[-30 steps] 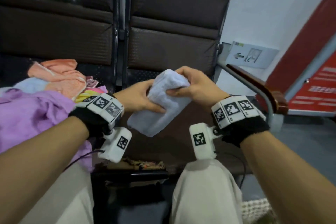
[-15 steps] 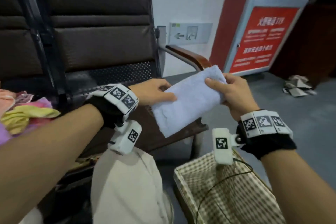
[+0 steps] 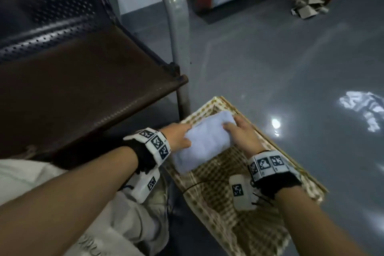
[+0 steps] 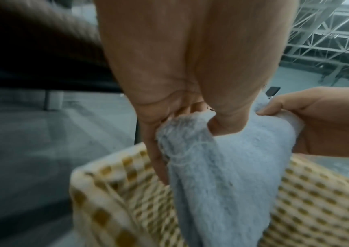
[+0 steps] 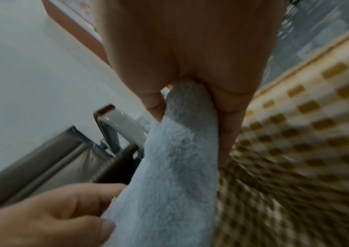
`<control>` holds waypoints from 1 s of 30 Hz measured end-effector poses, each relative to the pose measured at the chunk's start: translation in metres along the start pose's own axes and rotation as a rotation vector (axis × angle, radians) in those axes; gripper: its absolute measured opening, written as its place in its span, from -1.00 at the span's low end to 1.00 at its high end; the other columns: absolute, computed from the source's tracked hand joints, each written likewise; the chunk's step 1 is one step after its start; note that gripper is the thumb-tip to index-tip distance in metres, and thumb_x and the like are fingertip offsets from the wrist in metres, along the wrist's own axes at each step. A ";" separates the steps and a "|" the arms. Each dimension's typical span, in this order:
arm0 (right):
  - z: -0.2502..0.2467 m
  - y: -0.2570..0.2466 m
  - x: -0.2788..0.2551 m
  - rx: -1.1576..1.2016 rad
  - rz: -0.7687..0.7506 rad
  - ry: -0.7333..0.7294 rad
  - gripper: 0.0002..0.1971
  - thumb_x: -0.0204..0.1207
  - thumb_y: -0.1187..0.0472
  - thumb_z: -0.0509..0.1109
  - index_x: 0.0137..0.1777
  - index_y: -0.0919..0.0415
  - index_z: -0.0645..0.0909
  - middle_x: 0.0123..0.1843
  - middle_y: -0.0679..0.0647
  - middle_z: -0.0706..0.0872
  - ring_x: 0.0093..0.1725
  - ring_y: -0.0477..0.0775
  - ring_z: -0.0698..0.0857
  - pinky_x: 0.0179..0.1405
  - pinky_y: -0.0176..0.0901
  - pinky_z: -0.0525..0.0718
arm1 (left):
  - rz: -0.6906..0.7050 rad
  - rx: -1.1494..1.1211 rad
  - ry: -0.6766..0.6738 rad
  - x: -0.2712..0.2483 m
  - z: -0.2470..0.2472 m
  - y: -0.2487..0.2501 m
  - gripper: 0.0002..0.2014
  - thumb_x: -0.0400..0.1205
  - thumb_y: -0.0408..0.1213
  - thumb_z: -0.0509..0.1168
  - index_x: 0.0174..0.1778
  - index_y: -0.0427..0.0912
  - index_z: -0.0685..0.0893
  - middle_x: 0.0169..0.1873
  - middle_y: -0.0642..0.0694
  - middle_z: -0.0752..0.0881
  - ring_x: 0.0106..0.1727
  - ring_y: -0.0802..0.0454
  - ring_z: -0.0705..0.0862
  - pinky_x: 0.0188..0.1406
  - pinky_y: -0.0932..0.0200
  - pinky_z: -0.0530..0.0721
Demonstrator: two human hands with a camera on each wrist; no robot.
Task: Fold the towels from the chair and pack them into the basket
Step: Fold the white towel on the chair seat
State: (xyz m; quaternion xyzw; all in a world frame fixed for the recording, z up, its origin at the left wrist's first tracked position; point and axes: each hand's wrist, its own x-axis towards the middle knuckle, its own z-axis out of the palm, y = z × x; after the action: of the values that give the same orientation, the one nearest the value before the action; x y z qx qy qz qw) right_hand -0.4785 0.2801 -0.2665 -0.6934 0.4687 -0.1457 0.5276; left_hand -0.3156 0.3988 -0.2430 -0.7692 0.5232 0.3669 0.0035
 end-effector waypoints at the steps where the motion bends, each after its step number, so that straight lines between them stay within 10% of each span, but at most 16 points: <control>1: 0.006 0.008 0.002 -0.095 -0.010 -0.035 -0.75 0.57 0.26 0.28 0.22 0.25 0.61 0.11 0.11 0.68 0.09 0.06 0.61 0.02 -0.12 0.51 | 0.001 0.020 -0.036 0.002 0.009 -0.002 -0.58 0.67 -0.21 0.18 0.44 -0.26 0.39 0.36 -0.28 0.54 0.33 -0.22 0.53 0.11 0.10 0.46; 10: 0.046 0.047 0.035 -0.403 0.144 -0.222 -0.59 0.63 0.08 0.24 0.41 0.26 0.51 0.25 0.22 0.66 0.25 0.23 0.62 0.13 -0.04 0.55 | -0.061 0.089 -0.142 0.021 0.039 -0.014 -0.66 0.74 -0.33 0.03 0.41 -0.33 0.46 0.36 -0.29 0.55 0.37 -0.20 0.52 0.33 0.03 0.44; 16: 0.051 0.041 0.031 -0.620 0.230 -0.241 -0.68 0.62 0.23 0.25 0.33 0.24 0.56 0.29 0.27 0.66 0.25 0.27 0.63 0.17 -0.07 0.58 | -0.038 -0.036 0.040 -0.002 0.023 -0.026 -0.72 0.65 -0.28 0.17 0.21 -0.04 0.69 0.25 -0.04 0.68 0.25 -0.03 0.63 0.26 0.07 0.60; 20: 0.054 -0.009 0.019 -0.597 0.009 -0.254 -0.77 0.59 0.28 0.28 0.16 0.20 0.70 0.19 0.13 0.75 0.22 0.15 0.68 0.21 -0.14 0.58 | -0.070 -0.058 0.129 -0.028 -0.002 -0.042 -0.78 0.67 -0.18 0.17 0.15 0.07 0.66 0.17 0.01 0.69 0.07 0.00 0.68 -0.04 0.12 0.65; 30: 0.113 -0.224 -0.020 -0.764 -0.578 -0.355 -0.85 0.57 0.22 0.33 0.02 0.07 0.73 0.06 0.03 0.78 0.11 0.04 0.69 0.13 -0.23 0.54 | -0.108 -0.257 0.668 -0.166 -0.132 -0.099 -0.88 0.61 -0.18 0.26 -0.12 0.17 0.67 -0.05 0.04 0.74 0.04 0.03 0.66 0.07 0.15 0.58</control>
State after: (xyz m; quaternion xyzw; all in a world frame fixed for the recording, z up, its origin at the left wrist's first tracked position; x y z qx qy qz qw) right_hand -0.2994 0.3643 -0.1112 -0.9521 0.1807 0.0159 0.2462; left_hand -0.1922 0.5254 -0.0893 -0.8672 0.4038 0.1574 -0.2453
